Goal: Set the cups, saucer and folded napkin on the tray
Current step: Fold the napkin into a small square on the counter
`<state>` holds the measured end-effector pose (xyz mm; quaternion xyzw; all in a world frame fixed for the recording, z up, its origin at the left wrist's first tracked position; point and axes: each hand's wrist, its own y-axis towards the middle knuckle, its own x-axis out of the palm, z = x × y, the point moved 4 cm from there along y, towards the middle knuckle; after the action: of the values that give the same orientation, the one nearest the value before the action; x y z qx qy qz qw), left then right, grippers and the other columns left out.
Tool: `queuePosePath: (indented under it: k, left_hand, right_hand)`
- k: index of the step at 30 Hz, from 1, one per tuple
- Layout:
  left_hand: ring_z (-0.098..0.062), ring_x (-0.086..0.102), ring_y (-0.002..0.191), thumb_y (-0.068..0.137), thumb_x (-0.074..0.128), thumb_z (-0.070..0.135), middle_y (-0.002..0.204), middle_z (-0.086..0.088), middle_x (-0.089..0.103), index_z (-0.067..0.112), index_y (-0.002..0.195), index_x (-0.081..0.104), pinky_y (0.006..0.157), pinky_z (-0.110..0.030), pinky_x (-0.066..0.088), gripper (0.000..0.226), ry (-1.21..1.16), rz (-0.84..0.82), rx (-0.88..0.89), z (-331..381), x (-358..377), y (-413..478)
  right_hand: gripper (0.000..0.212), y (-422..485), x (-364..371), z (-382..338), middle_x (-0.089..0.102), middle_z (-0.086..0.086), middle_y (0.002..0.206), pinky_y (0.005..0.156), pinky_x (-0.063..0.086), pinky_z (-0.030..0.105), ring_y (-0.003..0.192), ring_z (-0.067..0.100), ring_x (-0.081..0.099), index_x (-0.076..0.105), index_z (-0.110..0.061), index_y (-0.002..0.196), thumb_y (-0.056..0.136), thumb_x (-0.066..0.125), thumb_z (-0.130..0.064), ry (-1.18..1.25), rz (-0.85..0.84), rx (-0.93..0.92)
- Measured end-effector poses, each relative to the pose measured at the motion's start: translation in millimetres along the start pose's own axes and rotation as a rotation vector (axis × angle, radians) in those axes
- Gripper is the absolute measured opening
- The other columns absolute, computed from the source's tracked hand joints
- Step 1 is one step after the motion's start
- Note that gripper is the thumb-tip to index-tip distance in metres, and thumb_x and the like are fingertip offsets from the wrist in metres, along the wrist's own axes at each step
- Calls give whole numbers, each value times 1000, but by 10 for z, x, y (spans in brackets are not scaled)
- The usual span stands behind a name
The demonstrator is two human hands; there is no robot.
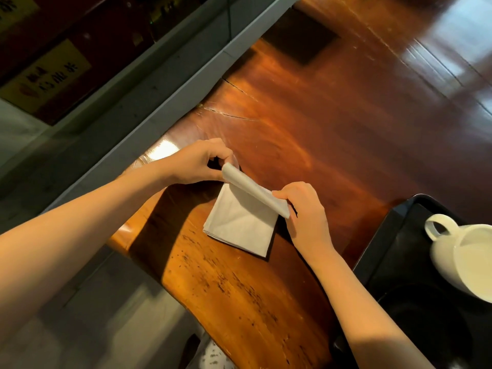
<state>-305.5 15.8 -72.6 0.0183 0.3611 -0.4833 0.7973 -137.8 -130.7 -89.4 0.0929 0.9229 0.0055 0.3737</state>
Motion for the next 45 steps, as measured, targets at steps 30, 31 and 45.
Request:
queuePosePath:
  k: [30,31,45]
  left_hand:
    - [2,56,89,90,54,11,91,23,57,40,90,55,76,-15,44,29,-145,547,-305,185,277,-892]
    - [0,58,89,90,54,14,93,21,57,41,94,53,77,-16,45,27,-178,565,-343,201,368,-1033]
    - [-4,47,99,81,68,24,103,14,58,23,109,64,77,-8,32,28,-13,637,-393,285,881,-1270]
  right_hand:
    - [40,-267,-45,-158,43,-16,124,86,24,-8,115,-3,33,47,-21,130,92,55,-27,53,-155,187]
    - [46,-335,-45,-185,39,-18,126,86,25,-8,118,-4,30,43,-23,134,90,56,-30,67,-160,205]
    - [40,-660,243,-304,50,5,141,95,49,36,127,19,40,52,-25,129,90,48,-32,-219,-190,-178]
